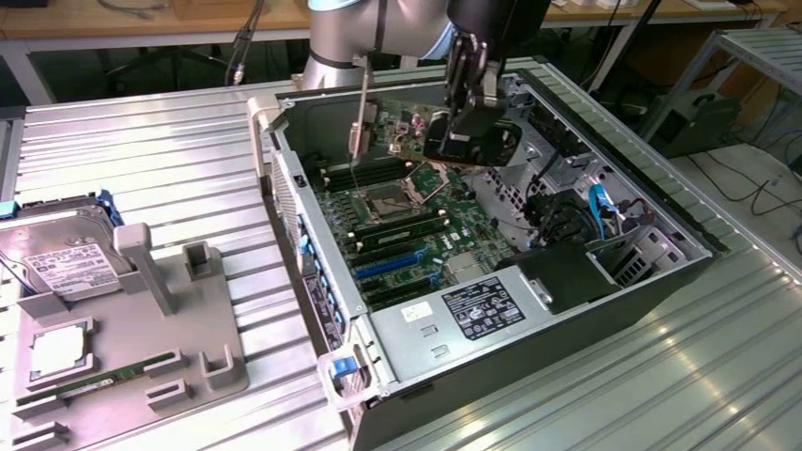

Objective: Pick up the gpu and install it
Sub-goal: 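Insert the gpu into the slot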

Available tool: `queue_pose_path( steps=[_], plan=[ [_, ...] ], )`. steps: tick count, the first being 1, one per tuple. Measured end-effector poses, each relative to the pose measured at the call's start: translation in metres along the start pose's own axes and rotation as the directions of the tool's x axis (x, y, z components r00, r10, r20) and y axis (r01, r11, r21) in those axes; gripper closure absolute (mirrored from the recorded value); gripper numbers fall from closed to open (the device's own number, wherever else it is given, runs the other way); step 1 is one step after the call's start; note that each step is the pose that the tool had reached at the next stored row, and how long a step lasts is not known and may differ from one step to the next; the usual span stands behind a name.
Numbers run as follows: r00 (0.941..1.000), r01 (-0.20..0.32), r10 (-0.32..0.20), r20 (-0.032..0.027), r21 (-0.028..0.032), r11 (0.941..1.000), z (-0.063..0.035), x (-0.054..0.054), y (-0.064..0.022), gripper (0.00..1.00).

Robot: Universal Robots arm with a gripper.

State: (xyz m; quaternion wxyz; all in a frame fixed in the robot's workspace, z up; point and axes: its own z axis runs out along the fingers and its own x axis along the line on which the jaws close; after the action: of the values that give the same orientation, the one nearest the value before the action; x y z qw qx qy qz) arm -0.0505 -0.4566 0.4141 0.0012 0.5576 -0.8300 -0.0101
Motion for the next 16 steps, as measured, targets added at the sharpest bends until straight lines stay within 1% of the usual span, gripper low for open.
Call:
queue_pose_path(
  steps=[3, 5, 8, 10, 11, 13, 16],
  plan=[
    [0.9989, 0.048, -0.048, -0.0008, -0.0005, 0.9989, 0.0000, 0.0000, 0.0000, 0.71],
    [0.9969, 0.078, -0.078, -0.0013, -0.0008, 0.9969, 0.0000, 0.0000, 0.0001, 0.71],
    [0.9915, 0.130, -0.130, -0.0023, -0.0014, 0.9915, 0.0000, 0.0000, 0.0001, 0.71],
    [0.9856, 0.169, -0.169, -0.0029, -0.0018, 0.9856, 0.0000, 0.0000, 0.0000, 0.71],
    [0.9808, 0.195, -0.195, -0.0033, -0.0022, 0.9808, 0.0000, 0.0000, 0.0000, 0.71],
    [0.9648, 0.263, -0.263, -0.0044, -0.0031, 0.9648, 0.0001, 0.0000, 0.0001, 0.71],
    [0.9489, 0.316, -0.316, -0.0052, -0.0038, 0.9489, 0.0002, 0.0000, 0.0001, 0.71]
  ],
)
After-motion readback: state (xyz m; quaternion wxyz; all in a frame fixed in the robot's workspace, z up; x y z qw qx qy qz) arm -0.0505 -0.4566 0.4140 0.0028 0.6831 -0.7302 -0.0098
